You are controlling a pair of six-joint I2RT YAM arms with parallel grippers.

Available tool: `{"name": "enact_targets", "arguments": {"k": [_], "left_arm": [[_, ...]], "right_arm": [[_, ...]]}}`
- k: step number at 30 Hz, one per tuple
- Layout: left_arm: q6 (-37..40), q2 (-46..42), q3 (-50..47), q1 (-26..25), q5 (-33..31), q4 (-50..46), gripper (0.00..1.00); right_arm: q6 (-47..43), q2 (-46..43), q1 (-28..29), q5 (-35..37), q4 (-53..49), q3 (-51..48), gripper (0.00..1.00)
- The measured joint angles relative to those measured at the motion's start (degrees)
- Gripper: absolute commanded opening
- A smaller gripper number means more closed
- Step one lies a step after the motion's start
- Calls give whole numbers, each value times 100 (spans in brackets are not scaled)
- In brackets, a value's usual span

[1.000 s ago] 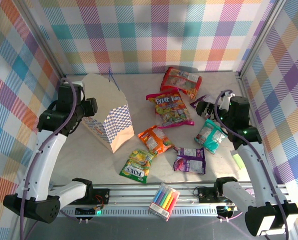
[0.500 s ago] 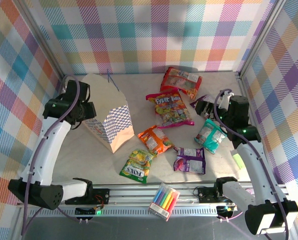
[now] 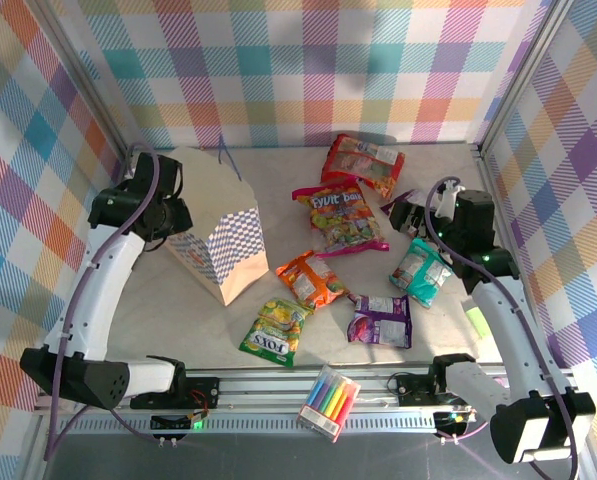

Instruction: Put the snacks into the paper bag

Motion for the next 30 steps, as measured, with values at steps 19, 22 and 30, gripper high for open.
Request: {"name": "enact_targets", "arguments": {"k": [19, 22, 30], "left_arm": [[295, 151, -7, 0, 199, 229, 0], [686, 245, -7, 0, 361, 470, 0], [1768, 723, 221, 0, 896, 1141, 0]], "right_arm": [[-107, 87, 0, 140, 116, -98, 99], [-109, 87, 0, 181, 125, -103, 99], [-149, 87, 0, 334, 114, -103, 99]]}}
